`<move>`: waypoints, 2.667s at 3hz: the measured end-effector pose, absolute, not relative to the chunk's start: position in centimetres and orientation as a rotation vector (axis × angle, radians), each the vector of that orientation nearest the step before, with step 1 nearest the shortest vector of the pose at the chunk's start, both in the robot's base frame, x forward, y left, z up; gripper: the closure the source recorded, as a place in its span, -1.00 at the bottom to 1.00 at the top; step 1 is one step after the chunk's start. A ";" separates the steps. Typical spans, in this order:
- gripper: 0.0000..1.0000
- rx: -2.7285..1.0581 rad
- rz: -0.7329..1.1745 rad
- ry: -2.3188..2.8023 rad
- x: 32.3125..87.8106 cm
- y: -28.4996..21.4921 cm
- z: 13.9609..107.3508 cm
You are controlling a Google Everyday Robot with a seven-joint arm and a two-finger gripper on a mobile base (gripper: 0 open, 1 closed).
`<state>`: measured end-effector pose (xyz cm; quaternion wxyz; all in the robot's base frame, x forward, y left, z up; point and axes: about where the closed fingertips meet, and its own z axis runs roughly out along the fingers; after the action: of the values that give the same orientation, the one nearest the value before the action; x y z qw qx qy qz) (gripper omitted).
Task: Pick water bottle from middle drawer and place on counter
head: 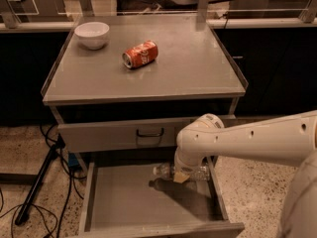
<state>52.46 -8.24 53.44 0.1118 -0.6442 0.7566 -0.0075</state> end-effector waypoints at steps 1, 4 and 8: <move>1.00 -1.891 -0.022 2.221 52.5 -8.2 53.5; 1.00 -1.786 -0.011 2.097 48.7 -10.9 62.8; 1.00 -1.758 -0.089 1.969 51.7 -10.7 70.6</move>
Offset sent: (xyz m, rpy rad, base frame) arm -0.0060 -0.0045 0.0502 0.0984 -0.0836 0.0482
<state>51.66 -10.65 70.64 0.2475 -0.6449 0.7223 -0.0326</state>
